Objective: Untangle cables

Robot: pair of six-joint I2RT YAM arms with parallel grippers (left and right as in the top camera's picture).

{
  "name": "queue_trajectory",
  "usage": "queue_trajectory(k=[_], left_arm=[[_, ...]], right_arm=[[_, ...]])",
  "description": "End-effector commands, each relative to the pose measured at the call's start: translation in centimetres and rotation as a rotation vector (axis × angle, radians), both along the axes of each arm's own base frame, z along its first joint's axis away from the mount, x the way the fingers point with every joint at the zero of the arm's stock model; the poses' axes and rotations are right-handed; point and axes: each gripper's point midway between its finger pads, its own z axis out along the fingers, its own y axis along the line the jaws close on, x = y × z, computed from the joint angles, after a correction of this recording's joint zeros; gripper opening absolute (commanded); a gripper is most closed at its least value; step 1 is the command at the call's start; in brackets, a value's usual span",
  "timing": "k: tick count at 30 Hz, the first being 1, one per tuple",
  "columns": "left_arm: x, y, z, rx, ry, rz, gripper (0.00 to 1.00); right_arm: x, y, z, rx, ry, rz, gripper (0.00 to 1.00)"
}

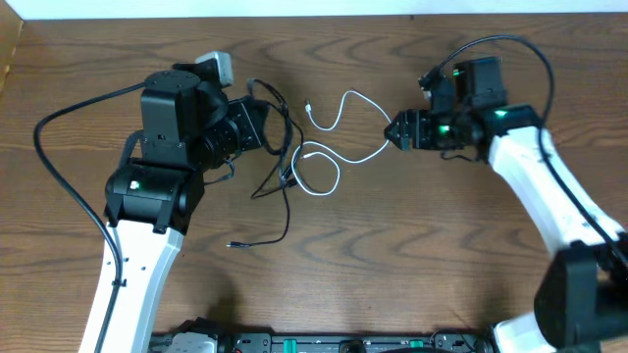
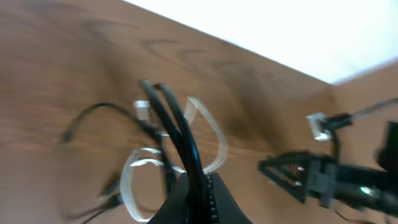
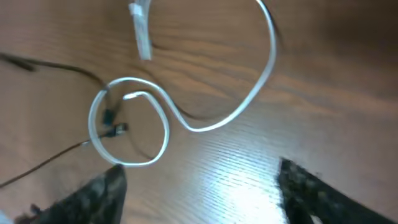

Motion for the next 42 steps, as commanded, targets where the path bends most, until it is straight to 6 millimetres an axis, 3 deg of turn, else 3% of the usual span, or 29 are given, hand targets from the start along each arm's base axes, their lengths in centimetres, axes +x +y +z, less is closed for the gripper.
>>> queue_trajectory(k=[1,6,17,19,23,26,29,31,36,40,42], left_arm=[[0.9,3.8,-1.3,0.162,0.02,0.156,0.08],[0.7,2.9,-5.8,0.181,0.176,0.109,0.07],[2.8,1.9,-12.9,0.241,0.342,0.041,0.07],[3.0,1.8,-14.2,0.246,0.375,0.036,0.07],[3.1,1.8,-15.8,0.254,0.419,0.032,0.08],[3.0,1.4,-16.1,0.237,0.429,0.016,0.07],[3.0,1.3,-16.1,0.236,0.43,0.015,0.07],[3.0,1.3,-16.1,0.236,0.43,0.015,0.08],[2.9,0.6,-16.1,0.221,0.431,-0.007,0.08],[2.7,-0.1,-16.0,0.224,0.425,-0.025,0.07],[2.7,-0.4,-16.0,0.226,0.42,-0.033,0.08]], right_arm=[[0.2,-0.1,-4.0,-0.022,0.173,-0.218,0.6],[0.5,1.7,-7.0,0.002,0.232,-0.235,0.57],[3.5,4.9,-9.5,0.101,0.186,-0.27,0.56],[3.6,5.2,-9.5,0.101,0.177,-0.264,0.48],[3.6,4.9,-9.6,0.088,0.168,-0.257,0.04],[4.5,3.4,-8.9,0.095,0.146,-0.283,0.01],[6.5,-0.4,-5.8,0.138,0.08,-0.343,0.01],[7.8,-4.0,-2.7,0.167,0.008,-0.402,0.01],[9.3,-16.0,5.8,0.212,-0.2,-0.624,0.01],[8.2,-26.7,11.4,0.212,-0.373,-0.821,0.01],[7.4,-30.7,13.3,0.224,-0.447,-0.885,0.01]])
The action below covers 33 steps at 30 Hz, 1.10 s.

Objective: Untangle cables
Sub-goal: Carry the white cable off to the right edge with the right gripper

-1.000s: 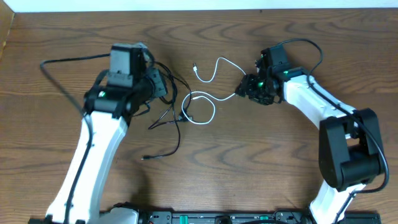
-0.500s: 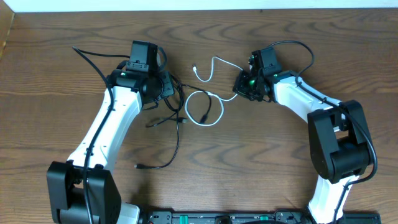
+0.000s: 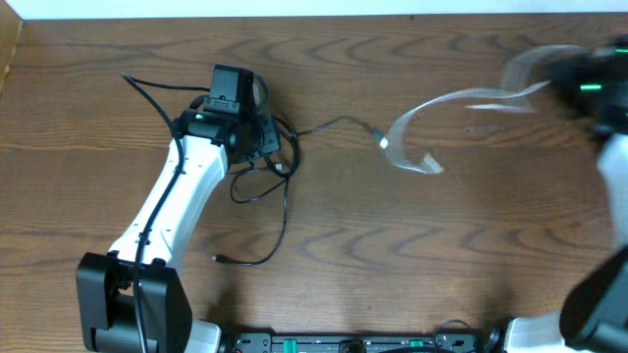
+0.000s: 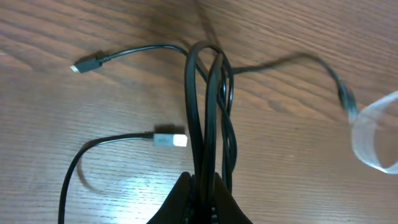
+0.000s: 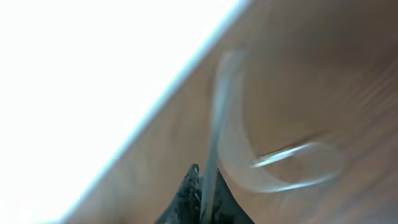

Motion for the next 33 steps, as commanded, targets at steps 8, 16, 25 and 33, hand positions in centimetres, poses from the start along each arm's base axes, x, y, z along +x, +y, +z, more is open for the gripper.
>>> queue_trajectory(k=[8,16,25,33], left_arm=[[0.3,-1.6,0.6,-0.012,-0.035,-0.051,0.07],[0.1,-2.3,0.6,-0.013,-0.035,-0.067,0.08],[0.0,-3.5,0.8,-0.017,-0.048,-0.098,0.07],[0.1,-3.5,0.8,-0.019,-0.053,-0.098,0.08]], right_arm=[[-3.8,-14.6,5.4,-0.006,-0.224,-0.295,0.01],[-2.0,-15.6,5.2,0.014,-0.253,-0.299,0.01],[5.9,-13.6,9.8,-0.029,-0.158,-0.118,0.02],[8.6,-15.0,8.0,-0.053,-0.097,-0.141,0.01]])
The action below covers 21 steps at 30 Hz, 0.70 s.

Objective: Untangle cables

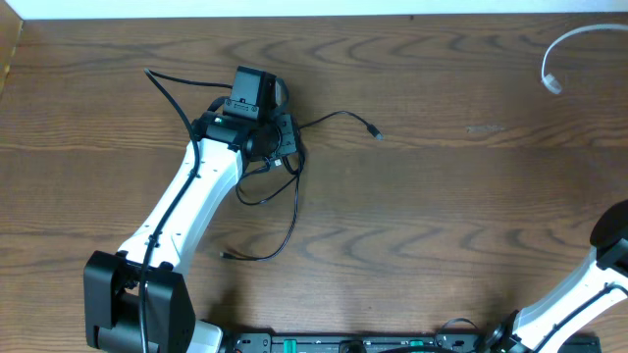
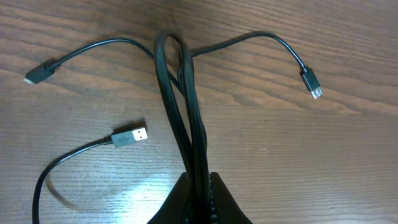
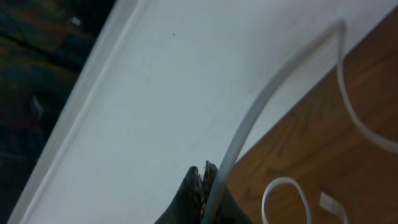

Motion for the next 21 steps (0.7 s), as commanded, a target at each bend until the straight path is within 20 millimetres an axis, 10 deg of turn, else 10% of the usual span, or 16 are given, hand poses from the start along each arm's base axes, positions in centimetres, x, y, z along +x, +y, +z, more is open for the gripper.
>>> queue_trajectory(k=[1,5,8,10,16,21], left_arm=[[0.1,-0.2,0.3,0.002,-0.011,-0.016,0.07],[0.2,-0.2,0.3,0.001,-0.014,-0.016,0.07],[0.2,-0.2,0.3,0.001,-0.014,-0.016,0.07],[0.2,-0.2,0.3,0.001,-0.014,-0.016,0.07],[0.0,-0.7,0.4,-0.017,-0.013,-0.041,0.07],[-0.3,-4.7,2.3,-0.16,-0.102,-0.326,0.07]], right_arm=[[0.9,-1.5,-4.1,-0.014,0.08,-0.019,0.01],[0.7,-2.5,-9.3,-0.02,0.214,-0.043,0.07],[0.1,-2.5,-12.8,-0.039,0.315,-0.016,0.76],[-0.5,-2.3,-14.0,-0.031,0.359,-0.006,0.99],[-1.8,-0.3,-13.6,-0.032,0.393,0.093,0.99],[-4.0,4.2,-9.7,-0.09,0.369,0.281,0.99]])
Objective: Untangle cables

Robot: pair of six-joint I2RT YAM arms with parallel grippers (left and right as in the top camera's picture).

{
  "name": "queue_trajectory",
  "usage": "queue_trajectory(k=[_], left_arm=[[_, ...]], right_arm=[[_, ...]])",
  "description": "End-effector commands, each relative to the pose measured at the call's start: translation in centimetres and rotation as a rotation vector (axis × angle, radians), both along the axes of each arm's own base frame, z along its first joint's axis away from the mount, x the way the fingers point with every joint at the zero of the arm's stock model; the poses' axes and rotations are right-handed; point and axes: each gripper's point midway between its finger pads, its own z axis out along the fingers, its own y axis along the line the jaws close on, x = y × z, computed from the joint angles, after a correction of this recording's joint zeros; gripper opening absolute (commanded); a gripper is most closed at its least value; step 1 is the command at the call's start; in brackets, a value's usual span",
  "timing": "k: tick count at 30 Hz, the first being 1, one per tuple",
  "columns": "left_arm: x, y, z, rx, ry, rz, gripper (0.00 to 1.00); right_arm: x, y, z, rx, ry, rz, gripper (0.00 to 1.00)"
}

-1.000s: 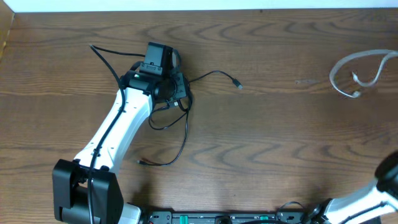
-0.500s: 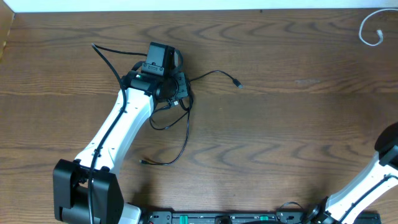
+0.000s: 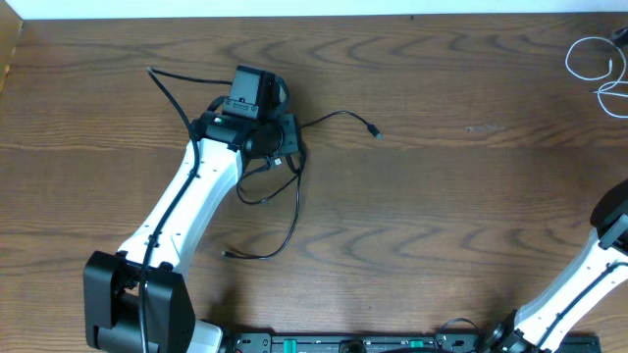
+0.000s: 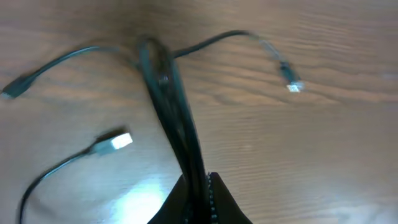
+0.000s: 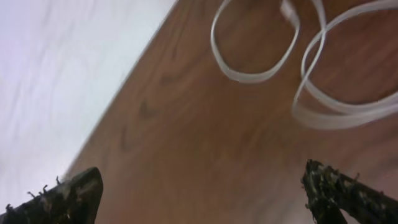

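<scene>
My left gripper (image 4: 200,198) is shut on a bundle of black cables (image 4: 171,109), at the table's left centre (image 3: 278,137) in the overhead view. One black lead runs right to a small plug (image 3: 374,130). Another trails toward the front and ends in a plug (image 3: 227,255). A silver USB plug (image 4: 119,141) lies to the left of the bundle. The white cable (image 3: 592,61) lies in loose loops at the far right corner, apart from the black ones. My right gripper (image 5: 202,193) hovers open near those white loops (image 5: 255,53) with nothing between its fingers.
The brown wooden table (image 3: 442,216) ends at a white wall strip (image 3: 314,8) along the far edge. My left arm (image 3: 186,206) stretches across the left part of the table. The right arm (image 3: 608,265) comes in along the right edge.
My right gripper was shut on the white cable, holding it up at the far right corner. It is now open, and the cable lies in loops on the table. The left gripper has hardly moved.
First the white and black cables lay tangled mid-table, my left gripper shut on the black ones and the right open beside the white one. Then the right gripper held the white cable far to the right, free of the black bundle. Now it lies released in the corner.
</scene>
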Motion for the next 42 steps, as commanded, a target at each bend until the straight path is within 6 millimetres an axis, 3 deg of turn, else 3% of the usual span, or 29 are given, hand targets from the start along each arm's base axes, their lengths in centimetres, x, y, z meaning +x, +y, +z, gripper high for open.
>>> queue_trajectory(k=[1,4,7,11,15,20,25,37,42], left_arm=[[-0.9,-4.4,2.4,-0.166,-0.086,-0.288,0.08],[-2.1,-7.8,5.4,-0.361,-0.158,-0.479,0.08],[-3.6,-10.5,8.9,-0.549,-0.224,-0.628,0.07],[-4.8,-12.3,11.7,-0.688,-0.251,-0.716,0.07],[-4.2,-12.8,13.1,-0.743,-0.243,-0.679,0.07],[-3.0,-12.6,12.8,-0.725,-0.225,-0.59,0.07],[-1.9,-12.2,12.1,-0.696,-0.2,-0.496,0.07],[-1.7,-12.2,12.0,-0.709,-0.162,-0.451,0.08],[-1.8,-12.2,12.0,-0.71,-0.16,-0.45,0.07]], right_arm=[[-1.3,4.8,7.6,-0.075,-0.145,0.246,0.99],[-2.5,9.4,10.2,-0.049,-0.206,0.417,0.99],[-3.8,14.6,11.7,0.015,-0.224,0.56,0.99],[-5.0,19.2,10.5,0.062,-0.151,0.669,0.99],[-6.7,24.8,8.9,0.079,-0.074,0.84,0.99],[-8.1,29.7,6.0,0.099,0.044,0.943,0.99],[-9.0,34.1,2.5,0.136,0.105,1.035,0.85],[-10.6,41.5,-3.7,0.146,0.146,1.17,0.79],[-9.7,43.7,-4.5,0.133,0.092,1.176,0.79]])
